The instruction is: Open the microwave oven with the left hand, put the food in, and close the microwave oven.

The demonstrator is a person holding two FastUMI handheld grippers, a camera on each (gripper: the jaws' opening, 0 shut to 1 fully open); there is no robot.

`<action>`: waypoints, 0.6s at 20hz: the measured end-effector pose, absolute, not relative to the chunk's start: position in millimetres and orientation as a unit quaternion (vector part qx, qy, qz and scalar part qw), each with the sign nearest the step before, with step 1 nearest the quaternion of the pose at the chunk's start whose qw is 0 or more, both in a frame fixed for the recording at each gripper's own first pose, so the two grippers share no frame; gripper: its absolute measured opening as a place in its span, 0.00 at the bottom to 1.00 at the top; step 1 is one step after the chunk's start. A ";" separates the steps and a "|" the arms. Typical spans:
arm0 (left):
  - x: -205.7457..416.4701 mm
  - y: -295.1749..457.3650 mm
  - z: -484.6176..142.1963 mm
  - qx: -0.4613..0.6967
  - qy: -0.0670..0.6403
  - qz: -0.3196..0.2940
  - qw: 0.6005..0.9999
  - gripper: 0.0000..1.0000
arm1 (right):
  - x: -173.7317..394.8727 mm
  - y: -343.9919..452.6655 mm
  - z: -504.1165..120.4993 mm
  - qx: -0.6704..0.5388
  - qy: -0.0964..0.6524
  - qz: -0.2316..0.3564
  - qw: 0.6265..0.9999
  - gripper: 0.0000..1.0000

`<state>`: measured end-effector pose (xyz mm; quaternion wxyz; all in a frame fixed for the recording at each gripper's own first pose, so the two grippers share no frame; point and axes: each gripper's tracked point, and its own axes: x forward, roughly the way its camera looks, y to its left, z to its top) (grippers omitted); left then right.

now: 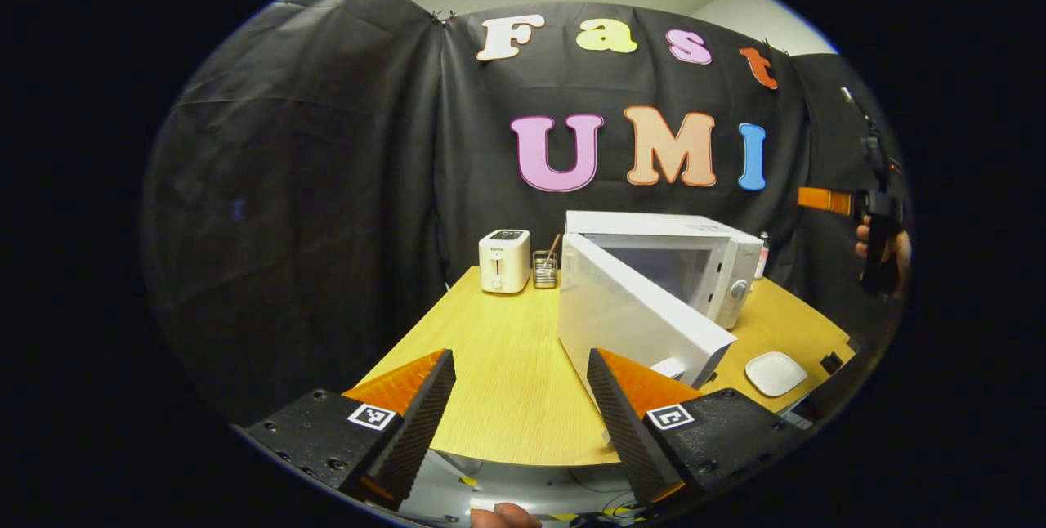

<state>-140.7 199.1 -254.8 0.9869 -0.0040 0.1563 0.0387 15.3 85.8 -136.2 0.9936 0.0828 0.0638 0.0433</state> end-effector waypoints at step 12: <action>-111.8 152.4 -315.6 0.004 0.223 -0.027 0.975 0.95 | -1.9 49.6 -126.5 0.071 0.060 0.012 0.996 0.88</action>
